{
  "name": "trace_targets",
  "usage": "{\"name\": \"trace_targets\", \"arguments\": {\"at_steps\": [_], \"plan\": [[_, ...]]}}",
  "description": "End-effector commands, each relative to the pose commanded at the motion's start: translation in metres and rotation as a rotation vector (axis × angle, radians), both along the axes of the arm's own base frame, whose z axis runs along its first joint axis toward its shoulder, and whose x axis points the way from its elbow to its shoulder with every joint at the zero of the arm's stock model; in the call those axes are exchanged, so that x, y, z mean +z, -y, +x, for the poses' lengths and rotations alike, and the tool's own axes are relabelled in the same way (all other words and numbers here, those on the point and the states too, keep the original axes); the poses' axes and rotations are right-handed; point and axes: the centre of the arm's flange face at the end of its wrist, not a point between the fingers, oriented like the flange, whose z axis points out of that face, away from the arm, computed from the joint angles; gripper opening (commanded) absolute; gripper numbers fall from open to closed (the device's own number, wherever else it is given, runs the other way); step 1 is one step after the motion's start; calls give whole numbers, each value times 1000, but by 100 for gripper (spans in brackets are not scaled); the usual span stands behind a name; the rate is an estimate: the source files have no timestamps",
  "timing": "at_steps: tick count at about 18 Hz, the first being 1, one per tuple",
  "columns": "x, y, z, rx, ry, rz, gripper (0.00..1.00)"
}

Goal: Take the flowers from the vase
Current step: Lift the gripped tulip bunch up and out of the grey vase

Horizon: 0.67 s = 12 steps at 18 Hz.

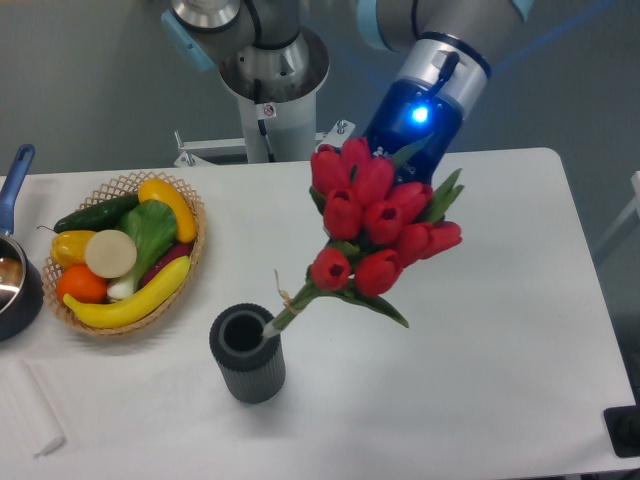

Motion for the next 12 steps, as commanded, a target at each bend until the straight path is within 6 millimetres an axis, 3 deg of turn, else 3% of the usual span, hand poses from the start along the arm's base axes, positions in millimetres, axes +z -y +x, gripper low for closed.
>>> {"name": "trace_targets", "arguments": {"at_steps": [7, 12], "plan": [[-29, 29, -65, 22, -106, -3, 28], [-32, 39, -71, 39, -103, -4, 28]]}}
